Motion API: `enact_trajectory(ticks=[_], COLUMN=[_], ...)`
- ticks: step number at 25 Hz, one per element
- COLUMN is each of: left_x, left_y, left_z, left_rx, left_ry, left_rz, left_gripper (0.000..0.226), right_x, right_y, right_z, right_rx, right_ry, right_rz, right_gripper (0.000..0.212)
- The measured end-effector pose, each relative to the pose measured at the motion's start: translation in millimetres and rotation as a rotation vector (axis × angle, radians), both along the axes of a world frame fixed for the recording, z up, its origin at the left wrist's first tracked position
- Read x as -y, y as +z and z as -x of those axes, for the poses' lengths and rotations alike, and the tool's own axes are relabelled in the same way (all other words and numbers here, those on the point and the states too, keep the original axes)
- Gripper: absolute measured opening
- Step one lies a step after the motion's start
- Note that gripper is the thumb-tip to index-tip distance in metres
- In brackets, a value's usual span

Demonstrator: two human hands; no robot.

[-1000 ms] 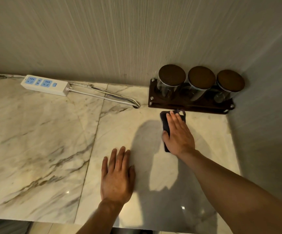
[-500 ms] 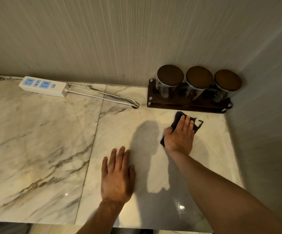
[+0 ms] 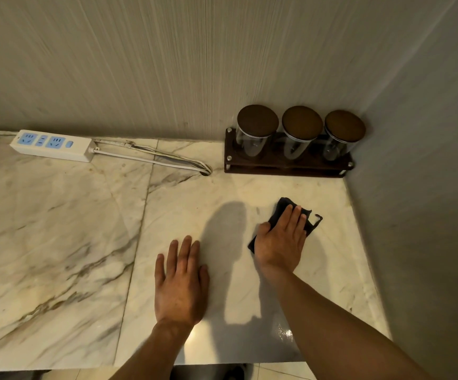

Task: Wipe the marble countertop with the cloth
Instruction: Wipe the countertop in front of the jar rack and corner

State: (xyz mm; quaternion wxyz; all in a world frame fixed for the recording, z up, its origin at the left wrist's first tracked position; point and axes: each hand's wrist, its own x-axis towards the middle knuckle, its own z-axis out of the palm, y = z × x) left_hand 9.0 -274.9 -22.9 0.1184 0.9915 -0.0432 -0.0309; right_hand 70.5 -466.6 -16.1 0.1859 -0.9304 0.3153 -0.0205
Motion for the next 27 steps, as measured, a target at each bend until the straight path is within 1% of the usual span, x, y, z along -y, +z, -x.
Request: enact_trajectory(ticks=[4,10,15,20,24,27], left_x=[0,1,1,0,3,9], left_y=[-2,2,1,-1,-1,7], left_z=[0,1,3,4,2,0], left_rx=[0.001,-0.025,-0.004,0.013,0.016,0.038], left_ry=[0.003,-0.008,-0.020,-0.040,-0.029,-0.032], left_rz=[-0.026,0.007,0.005,0.021,0.036,0.007], left_gripper=[0.056,0.060,0.060,0.060,0.058,0.048], right_x=[-2,-9,-13,-17,-15,-3], right_y=[-3,-5,-6,-7,-7,-6], right_z=[23,60,93,123,144,158], right_rx=[0.015,0.045,0.057,0.062,0.059,0.041], right_ry=[-0.012,-0.008,-0.008,0.003,0.068,0.200], right_rz=[0.020,0.030,0.050,0.017,0.028,0.060], right_gripper=[0.065,0.070,0.067,0.066,0.066,0.065])
